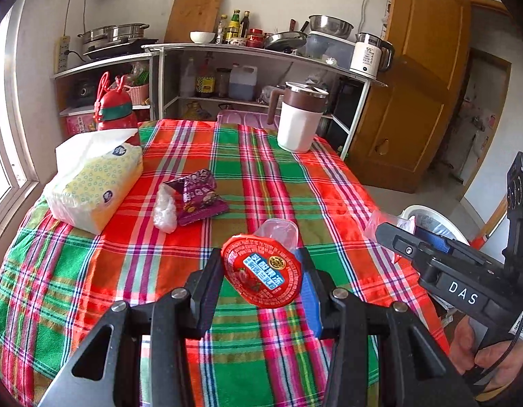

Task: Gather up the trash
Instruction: 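Carry the red-lidded cup with the left gripper over the white bin, then open the left gripper to drop the red-lidded cup into the bin, then return both tools to the table toward the clear bag and purple packet, then grasp the clear plastic bag with the left gripper while the right grasps the purple packet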

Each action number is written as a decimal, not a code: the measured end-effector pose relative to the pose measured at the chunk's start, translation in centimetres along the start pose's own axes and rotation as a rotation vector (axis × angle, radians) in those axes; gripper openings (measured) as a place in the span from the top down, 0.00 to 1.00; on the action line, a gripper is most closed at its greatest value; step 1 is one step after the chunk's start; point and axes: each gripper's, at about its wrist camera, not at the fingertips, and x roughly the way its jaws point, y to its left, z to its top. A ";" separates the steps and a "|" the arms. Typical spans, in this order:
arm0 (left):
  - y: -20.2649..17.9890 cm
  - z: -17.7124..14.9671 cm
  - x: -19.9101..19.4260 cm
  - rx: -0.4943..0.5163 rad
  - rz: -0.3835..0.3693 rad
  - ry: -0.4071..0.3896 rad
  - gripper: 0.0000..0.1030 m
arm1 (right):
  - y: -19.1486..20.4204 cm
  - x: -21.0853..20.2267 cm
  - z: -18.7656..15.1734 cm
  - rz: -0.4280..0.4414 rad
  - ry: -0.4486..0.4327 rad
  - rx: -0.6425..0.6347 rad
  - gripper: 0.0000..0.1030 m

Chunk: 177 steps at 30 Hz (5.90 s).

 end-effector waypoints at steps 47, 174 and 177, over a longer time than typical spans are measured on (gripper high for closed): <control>-25.3 -0.2 7.0 0.332 -0.266 0.105 0.57 | -23.6 -10.0 -3.5 -0.354 -0.047 0.302 0.54; 10.7 3.7 10.8 -0.139 0.136 0.155 0.43 | 1.3 9.1 2.9 -0.080 0.115 -0.030 0.46; 10.8 3.4 10.6 -0.142 0.137 0.150 0.53 | 1.5 9.2 3.0 -0.082 0.116 -0.028 0.46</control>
